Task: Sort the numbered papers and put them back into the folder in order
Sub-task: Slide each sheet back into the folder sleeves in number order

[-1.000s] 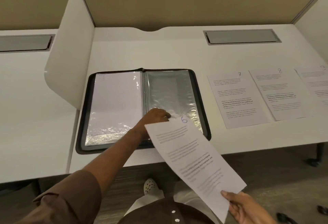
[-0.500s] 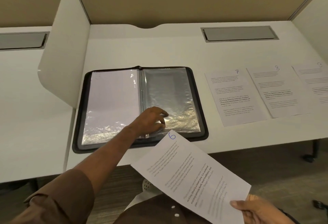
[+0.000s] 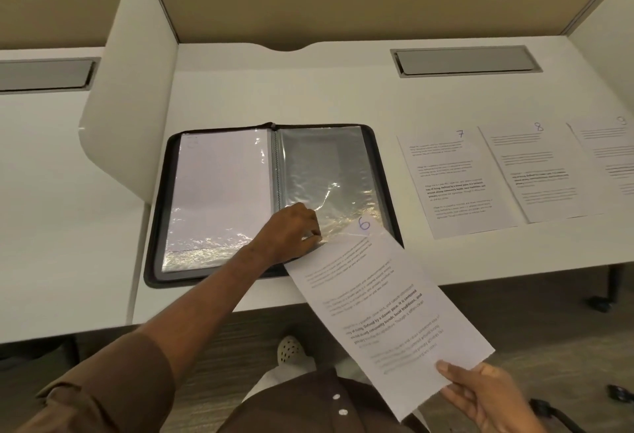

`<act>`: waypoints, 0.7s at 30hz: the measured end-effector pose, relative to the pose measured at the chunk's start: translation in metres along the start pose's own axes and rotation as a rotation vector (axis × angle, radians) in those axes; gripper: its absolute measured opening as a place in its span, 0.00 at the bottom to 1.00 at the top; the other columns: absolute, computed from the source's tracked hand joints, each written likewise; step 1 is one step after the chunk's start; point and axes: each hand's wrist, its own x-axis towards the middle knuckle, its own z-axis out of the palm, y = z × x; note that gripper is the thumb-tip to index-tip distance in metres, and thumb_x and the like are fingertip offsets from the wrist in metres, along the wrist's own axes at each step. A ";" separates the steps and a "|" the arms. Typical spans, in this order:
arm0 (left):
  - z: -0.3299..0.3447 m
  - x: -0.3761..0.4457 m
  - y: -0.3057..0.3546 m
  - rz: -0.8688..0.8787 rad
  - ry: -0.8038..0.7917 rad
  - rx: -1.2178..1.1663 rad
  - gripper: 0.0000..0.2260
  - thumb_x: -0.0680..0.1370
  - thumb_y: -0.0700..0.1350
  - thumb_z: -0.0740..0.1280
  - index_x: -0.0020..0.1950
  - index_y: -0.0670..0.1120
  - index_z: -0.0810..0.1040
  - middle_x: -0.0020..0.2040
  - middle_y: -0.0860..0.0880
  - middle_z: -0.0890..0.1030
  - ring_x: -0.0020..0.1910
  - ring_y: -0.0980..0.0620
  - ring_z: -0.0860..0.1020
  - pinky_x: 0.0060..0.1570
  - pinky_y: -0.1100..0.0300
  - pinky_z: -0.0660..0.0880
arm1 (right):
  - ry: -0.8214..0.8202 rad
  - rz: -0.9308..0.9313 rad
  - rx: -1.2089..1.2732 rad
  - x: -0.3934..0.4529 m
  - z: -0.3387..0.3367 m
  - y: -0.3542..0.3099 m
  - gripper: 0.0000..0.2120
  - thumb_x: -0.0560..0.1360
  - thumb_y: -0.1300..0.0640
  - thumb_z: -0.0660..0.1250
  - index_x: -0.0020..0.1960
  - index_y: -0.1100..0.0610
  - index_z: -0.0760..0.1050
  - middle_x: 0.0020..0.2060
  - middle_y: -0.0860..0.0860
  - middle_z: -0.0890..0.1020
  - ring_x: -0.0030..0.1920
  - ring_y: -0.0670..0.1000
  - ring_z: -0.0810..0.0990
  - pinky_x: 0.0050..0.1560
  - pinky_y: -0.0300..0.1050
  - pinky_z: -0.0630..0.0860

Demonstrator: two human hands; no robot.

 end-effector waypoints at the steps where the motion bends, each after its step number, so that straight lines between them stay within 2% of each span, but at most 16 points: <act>1: 0.000 0.000 0.000 0.003 0.001 0.013 0.06 0.77 0.48 0.72 0.49 0.48 0.86 0.47 0.53 0.83 0.49 0.52 0.75 0.45 0.61 0.70 | 0.009 -0.022 0.024 0.000 0.004 0.004 0.08 0.72 0.74 0.71 0.49 0.66 0.76 0.34 0.61 0.86 0.27 0.54 0.85 0.24 0.43 0.81; 10: -0.001 -0.006 0.008 -0.068 0.018 0.100 0.10 0.79 0.53 0.70 0.52 0.49 0.85 0.48 0.52 0.83 0.49 0.51 0.76 0.49 0.52 0.78 | 0.059 -0.168 0.125 0.004 0.030 0.027 0.08 0.73 0.72 0.71 0.51 0.67 0.78 0.36 0.58 0.87 0.32 0.54 0.86 0.27 0.42 0.81; 13: 0.001 -0.010 0.011 -0.067 0.012 0.134 0.18 0.74 0.59 0.73 0.58 0.49 0.82 0.53 0.50 0.81 0.53 0.49 0.76 0.53 0.52 0.76 | 0.055 -0.188 0.139 0.005 0.032 0.032 0.08 0.74 0.72 0.71 0.52 0.66 0.79 0.38 0.59 0.87 0.34 0.54 0.87 0.28 0.41 0.81; 17: 0.007 -0.013 0.013 -0.090 -0.001 0.236 0.18 0.73 0.50 0.74 0.61 0.46 0.79 0.54 0.47 0.80 0.53 0.45 0.78 0.53 0.48 0.76 | 0.057 -0.222 0.169 0.003 0.032 0.037 0.08 0.74 0.71 0.70 0.53 0.65 0.79 0.39 0.57 0.87 0.35 0.53 0.87 0.30 0.40 0.82; 21: 0.014 -0.010 0.020 -0.165 -0.011 0.272 0.16 0.74 0.47 0.71 0.60 0.45 0.80 0.53 0.46 0.81 0.52 0.44 0.78 0.51 0.48 0.77 | 0.052 -0.259 0.199 0.002 0.035 0.041 0.08 0.75 0.71 0.69 0.53 0.65 0.79 0.41 0.57 0.87 0.37 0.52 0.87 0.32 0.40 0.82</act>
